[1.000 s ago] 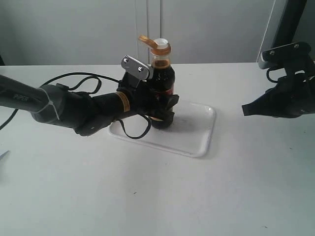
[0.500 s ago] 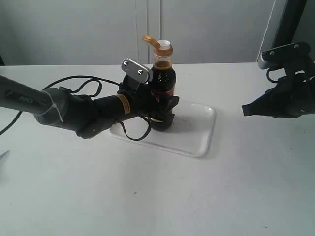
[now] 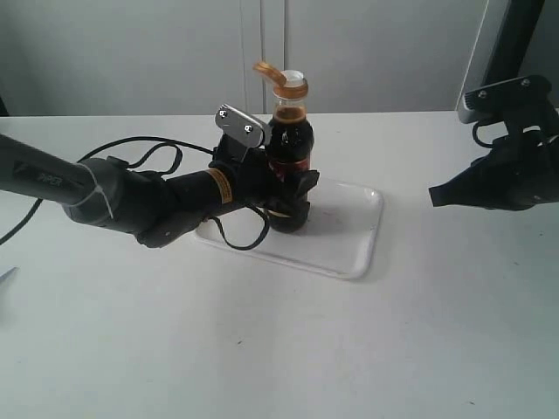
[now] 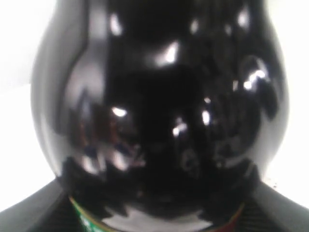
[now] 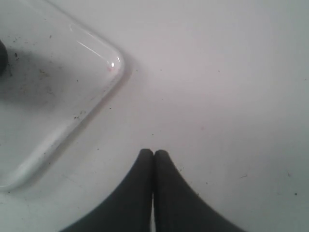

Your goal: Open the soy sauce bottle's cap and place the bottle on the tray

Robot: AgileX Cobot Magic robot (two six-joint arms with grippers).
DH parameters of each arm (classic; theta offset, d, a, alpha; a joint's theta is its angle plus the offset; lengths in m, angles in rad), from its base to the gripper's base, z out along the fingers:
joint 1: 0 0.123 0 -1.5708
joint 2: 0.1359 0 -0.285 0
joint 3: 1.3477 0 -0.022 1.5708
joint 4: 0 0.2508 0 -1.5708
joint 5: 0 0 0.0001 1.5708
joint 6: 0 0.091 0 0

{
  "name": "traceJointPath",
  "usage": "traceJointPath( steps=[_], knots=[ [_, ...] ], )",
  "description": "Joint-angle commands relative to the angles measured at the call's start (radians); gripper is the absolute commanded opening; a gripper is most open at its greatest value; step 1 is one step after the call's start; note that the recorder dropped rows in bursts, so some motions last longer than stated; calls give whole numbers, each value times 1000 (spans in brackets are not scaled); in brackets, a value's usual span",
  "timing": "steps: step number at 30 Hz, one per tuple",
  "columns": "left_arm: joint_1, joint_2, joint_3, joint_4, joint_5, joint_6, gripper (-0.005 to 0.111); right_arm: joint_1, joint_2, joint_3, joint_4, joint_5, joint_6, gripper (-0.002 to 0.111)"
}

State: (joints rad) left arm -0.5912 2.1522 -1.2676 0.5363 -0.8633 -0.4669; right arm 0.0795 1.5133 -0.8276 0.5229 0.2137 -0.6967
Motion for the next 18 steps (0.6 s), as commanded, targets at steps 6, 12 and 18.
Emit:
traceJointPath(
  steps=[6,12,18],
  knots=[
    [0,-46,-9,0,6,-7,94,-10,-2,3,4,3,-5,0],
    [0,-108,-9,17,99,-31,101,-10,-2,3,4,3,-5,0],
    [0,-161,-7,75,145,-88,101,-10,-2,3,4,5,-5,0]
  ],
)
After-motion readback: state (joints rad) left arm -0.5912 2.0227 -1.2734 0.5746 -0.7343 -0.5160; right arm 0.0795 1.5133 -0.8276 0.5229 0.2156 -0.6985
